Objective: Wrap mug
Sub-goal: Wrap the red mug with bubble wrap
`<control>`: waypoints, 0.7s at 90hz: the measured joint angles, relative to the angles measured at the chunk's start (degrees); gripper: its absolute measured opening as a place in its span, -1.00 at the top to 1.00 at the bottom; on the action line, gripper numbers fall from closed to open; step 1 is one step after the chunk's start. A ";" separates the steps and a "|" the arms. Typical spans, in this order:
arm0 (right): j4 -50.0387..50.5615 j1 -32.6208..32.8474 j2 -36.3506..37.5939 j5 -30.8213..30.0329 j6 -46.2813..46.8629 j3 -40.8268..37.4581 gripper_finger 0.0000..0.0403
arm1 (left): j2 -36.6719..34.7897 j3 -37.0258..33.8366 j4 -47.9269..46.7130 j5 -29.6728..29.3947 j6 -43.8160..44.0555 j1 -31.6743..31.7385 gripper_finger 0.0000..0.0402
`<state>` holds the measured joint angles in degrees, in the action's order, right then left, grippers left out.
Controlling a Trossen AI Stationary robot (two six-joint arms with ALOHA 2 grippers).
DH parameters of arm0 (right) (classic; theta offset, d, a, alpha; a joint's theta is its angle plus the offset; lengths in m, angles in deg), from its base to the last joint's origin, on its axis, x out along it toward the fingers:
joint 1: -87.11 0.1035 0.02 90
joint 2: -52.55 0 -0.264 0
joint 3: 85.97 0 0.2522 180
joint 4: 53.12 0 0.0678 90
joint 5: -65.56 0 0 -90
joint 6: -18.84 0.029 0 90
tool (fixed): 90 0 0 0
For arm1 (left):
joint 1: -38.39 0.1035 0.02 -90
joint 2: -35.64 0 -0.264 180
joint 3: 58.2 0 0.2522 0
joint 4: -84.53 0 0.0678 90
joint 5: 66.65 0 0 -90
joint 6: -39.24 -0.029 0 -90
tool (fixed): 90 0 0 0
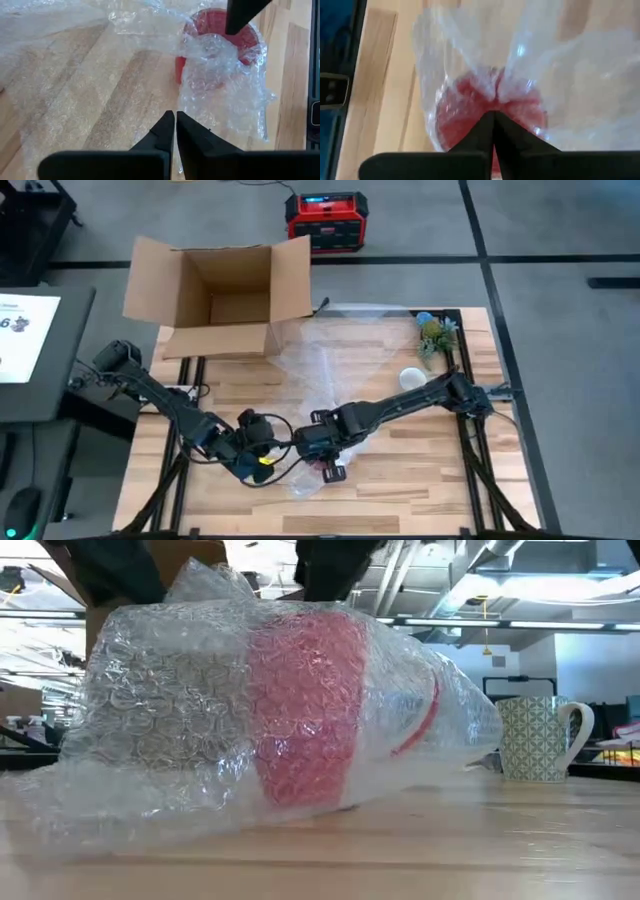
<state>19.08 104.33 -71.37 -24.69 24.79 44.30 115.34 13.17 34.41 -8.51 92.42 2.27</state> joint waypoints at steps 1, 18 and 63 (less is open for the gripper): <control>-0.22 -0.02 -0.14 -0.03 -0.01 0.00 1.00 | 0.00 0.00 -0.03 0.00 0.00 0.00 1.00; -1.23 -0.84 -5.05 -0.16 -0.03 0.05 1.00 | 0.09 0.00 -0.29 -1.45 -0.20 0.01 1.00; -1.22 -1.65 -8.50 5.81 -3.46 0.03 1.00 | 0.15 -0.02 1.03 -3.65 -0.59 0.02 1.00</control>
<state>17.85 102.68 -79.88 -18.88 21.33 44.34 115.49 13.14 35.43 -12.16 91.83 2.29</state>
